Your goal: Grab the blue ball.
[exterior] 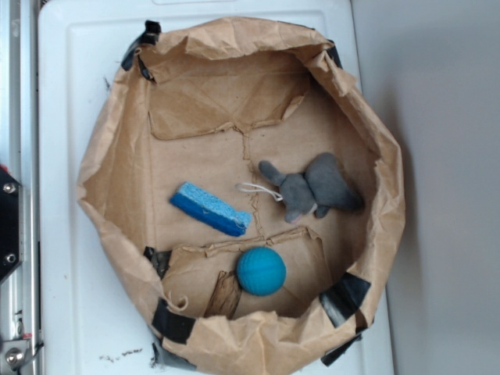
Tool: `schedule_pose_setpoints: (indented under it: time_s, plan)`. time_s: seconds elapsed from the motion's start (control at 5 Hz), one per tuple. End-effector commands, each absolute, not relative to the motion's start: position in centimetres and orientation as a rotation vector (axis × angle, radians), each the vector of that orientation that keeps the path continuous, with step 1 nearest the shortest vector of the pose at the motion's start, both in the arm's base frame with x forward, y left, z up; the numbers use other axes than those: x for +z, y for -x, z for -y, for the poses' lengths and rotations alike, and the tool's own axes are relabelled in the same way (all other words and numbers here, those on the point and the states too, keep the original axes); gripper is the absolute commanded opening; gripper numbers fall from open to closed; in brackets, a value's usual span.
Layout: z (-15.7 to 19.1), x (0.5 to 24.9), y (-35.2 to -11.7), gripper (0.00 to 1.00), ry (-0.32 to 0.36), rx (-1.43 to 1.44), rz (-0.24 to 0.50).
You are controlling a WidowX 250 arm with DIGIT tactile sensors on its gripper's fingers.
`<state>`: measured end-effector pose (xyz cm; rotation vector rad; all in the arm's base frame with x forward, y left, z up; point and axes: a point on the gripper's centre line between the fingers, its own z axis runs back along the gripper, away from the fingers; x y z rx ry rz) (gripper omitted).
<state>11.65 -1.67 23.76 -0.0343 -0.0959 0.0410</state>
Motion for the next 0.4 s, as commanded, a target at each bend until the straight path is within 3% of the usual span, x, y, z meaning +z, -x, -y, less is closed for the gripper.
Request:
schedule_pose_setpoints:
  time_s: [0.0, 0.2]
  plan:
    - [1.7, 23.8, -11.7, 1.00, 0.034, 0.041, 0.096]
    - [3.4, 23.0, -16.7, 1.00, 0.027, 0.022, 0.100]
